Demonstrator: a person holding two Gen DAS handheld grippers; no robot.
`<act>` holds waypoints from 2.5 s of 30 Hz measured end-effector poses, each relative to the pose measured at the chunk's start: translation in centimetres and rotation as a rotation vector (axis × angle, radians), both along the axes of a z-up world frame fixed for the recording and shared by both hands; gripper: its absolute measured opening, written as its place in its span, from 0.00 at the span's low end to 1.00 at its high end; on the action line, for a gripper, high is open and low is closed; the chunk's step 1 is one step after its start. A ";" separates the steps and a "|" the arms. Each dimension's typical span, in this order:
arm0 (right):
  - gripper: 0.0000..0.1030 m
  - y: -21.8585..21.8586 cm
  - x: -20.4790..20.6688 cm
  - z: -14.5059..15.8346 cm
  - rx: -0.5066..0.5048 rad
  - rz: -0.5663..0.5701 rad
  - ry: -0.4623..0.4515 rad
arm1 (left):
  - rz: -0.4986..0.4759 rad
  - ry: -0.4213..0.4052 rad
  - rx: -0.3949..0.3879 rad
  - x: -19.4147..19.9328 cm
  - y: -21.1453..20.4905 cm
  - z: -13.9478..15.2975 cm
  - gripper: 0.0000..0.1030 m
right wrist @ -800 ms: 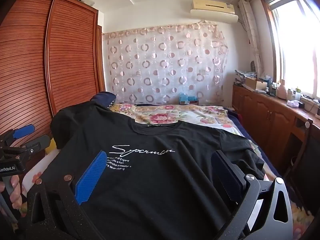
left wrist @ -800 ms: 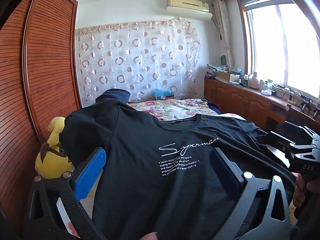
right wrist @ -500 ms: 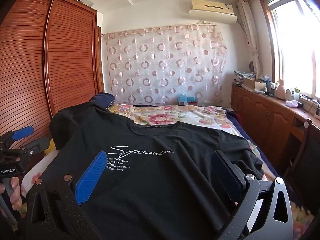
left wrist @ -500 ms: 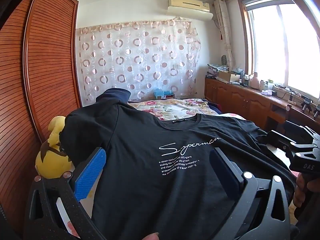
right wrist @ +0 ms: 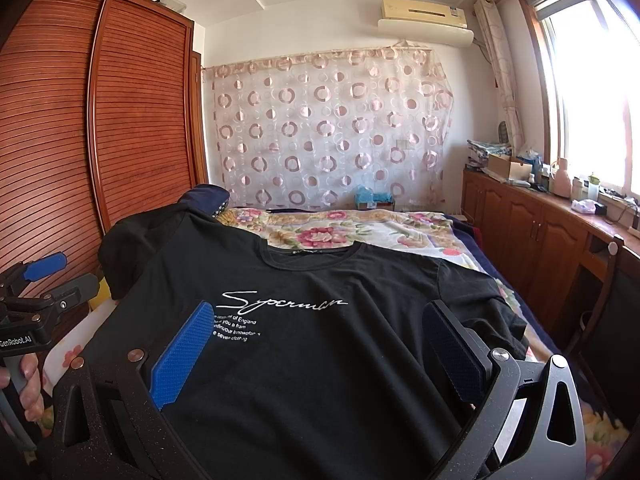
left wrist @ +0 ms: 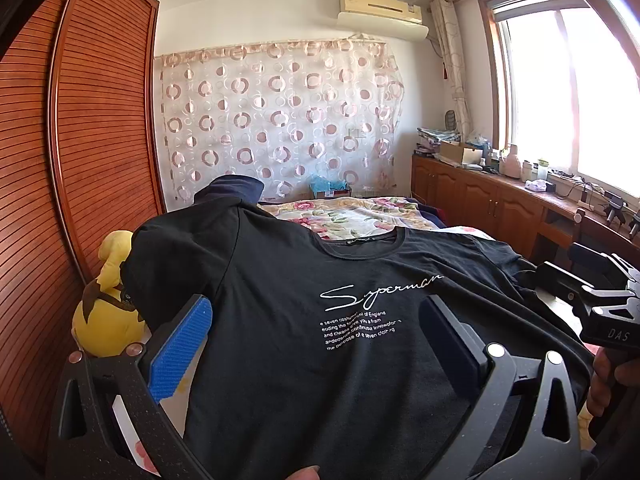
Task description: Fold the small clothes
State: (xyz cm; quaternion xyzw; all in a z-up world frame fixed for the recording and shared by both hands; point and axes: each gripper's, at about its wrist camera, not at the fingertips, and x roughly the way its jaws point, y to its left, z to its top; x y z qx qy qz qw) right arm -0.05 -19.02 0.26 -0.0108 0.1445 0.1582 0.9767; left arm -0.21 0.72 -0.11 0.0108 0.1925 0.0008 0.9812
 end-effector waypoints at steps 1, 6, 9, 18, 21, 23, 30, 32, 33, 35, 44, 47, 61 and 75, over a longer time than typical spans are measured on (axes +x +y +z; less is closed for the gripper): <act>1.00 0.1 0.0 0.0 0.001 -0.001 0.001 | -0.001 0.000 0.000 0.0 0.0 0.0 1.00; 1.00 0.1 0.1 0.0 0.002 0.000 0.005 | 0.000 0.000 0.000 0.0 0.0 0.0 1.00; 1.00 0.1 0.2 0.0 0.002 0.000 0.005 | 0.002 -0.001 0.000 0.0 0.0 0.0 1.00; 1.00 0.2 0.2 0.0 0.000 -0.004 0.002 | 0.002 -0.004 0.002 0.1 0.4 -0.3 1.00; 1.00 0.3 0.2 0.0 0.003 -0.004 0.005 | 0.003 -0.006 0.004 0.3 0.5 0.0 1.00; 1.00 0.3 0.2 0.0 0.001 -0.005 0.005 | 0.003 -0.006 0.003 0.3 0.6 0.3 1.00; 1.00 0.3 0.1 0.0 0.000 -0.004 0.004 | 0.011 -0.013 0.005 -0.1 -0.2 1.1 1.00; 1.00 0.3 0.1 0.0 0.001 -0.004 0.003 | 0.011 -0.014 0.005 -0.2 -0.2 1.0 1.00; 1.00 0.3 0.1 0.0 0.002 -0.005 0.003 | 0.011 -0.014 0.006 -0.1 -0.2 1.0 1.00; 1.00 0.3 0.1 0.0 0.003 -0.004 0.002 | 0.012 -0.013 0.006 -0.1 -0.2 1.0 1.00; 1.00 0.2 0.1 0.0 0.004 -0.002 0.001 | 0.011 -0.014 0.006 -0.2 -0.2 1.0 1.00; 1.00 0.2 0.1 -0.1 0.004 -0.002 0.001 | 0.010 -0.015 0.005 -0.2 -0.2 1.0 1.00; 1.00 0.4 0.1 -0.1 0.003 -0.001 0.000 | 0.011 -0.015 0.006 -0.2 -0.2 1.0 1.00; 1.00 0.5 1.6 -1.3 -0.008 0.031 0.055 | 0.017 0.082 -0.025 1.4 1.3 -2.2 1.00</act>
